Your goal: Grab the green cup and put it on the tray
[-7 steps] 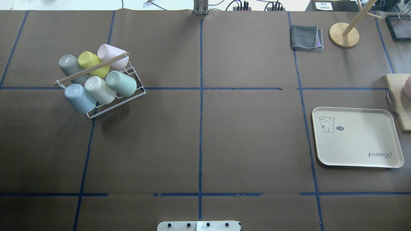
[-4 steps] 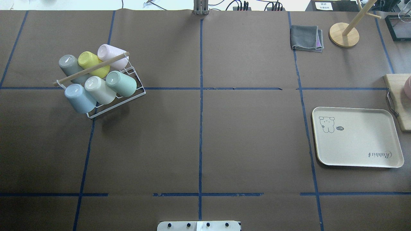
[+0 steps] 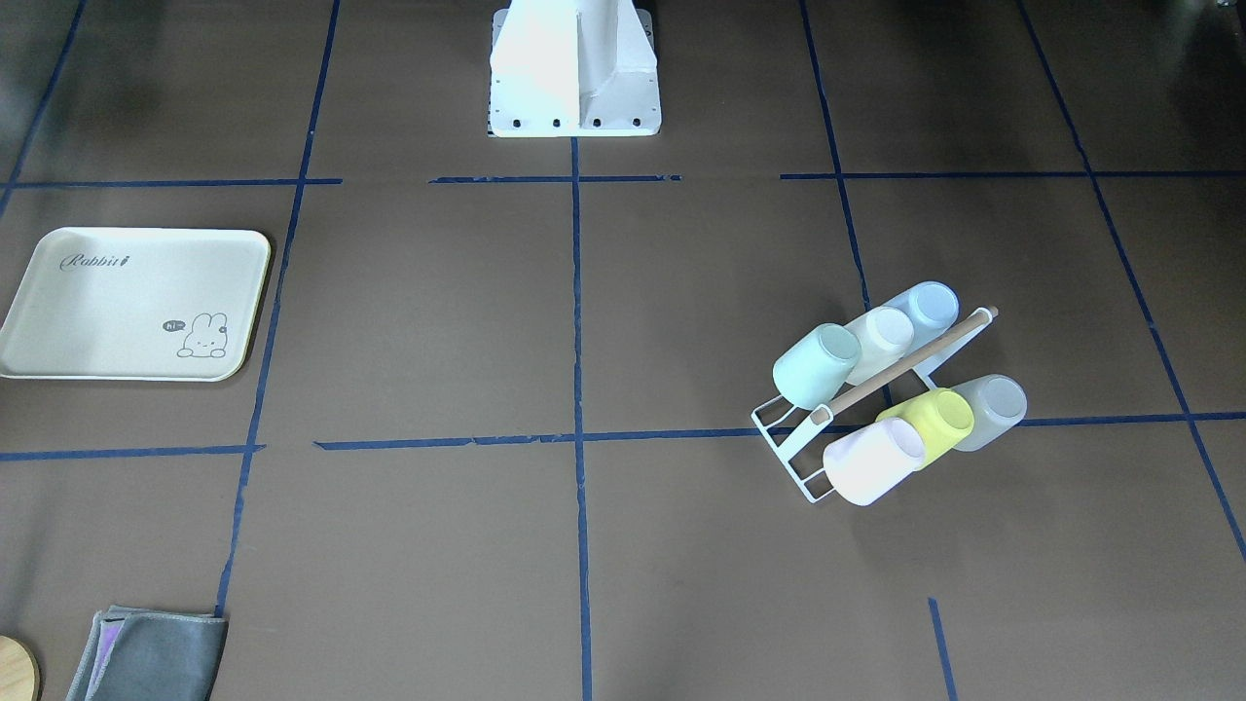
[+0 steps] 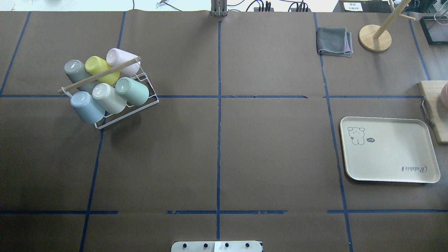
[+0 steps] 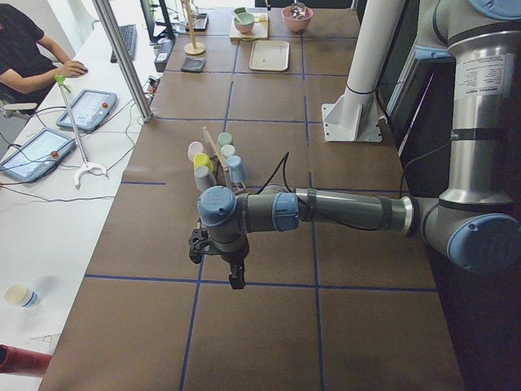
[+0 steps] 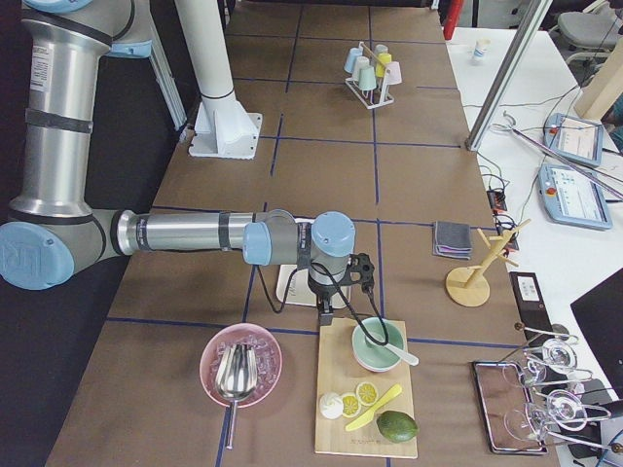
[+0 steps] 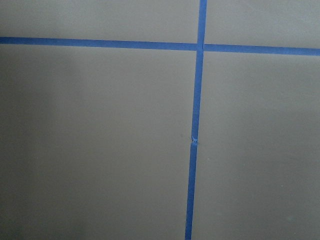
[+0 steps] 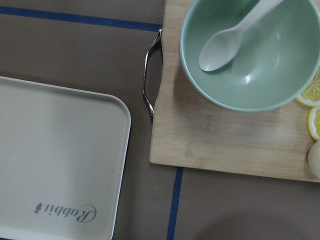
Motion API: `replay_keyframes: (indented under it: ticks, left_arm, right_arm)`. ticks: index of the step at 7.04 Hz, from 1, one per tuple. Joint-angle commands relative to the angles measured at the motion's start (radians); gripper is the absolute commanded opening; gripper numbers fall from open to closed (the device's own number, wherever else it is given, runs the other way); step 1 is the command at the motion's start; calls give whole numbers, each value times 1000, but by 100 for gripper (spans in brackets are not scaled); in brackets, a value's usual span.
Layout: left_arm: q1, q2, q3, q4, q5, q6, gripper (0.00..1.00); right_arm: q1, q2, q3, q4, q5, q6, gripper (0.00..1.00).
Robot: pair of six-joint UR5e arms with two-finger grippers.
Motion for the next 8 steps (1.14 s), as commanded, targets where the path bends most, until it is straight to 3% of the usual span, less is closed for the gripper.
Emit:
replay_keyframes:
  ticks: [1,3,8]
  left_arm:
    - [0,-2,1,-11,-29,1,100]
    - [0,0,-2,-19,-1,15,100]
    - [0,-8,-1,-23,-1,7,100]
  right_arm:
    - [-42,-2,-10,27,9,79,100]
    - [-72,-7,-67,132,38,150,100]
    - [-221,-60,-216,613,38,555,98]
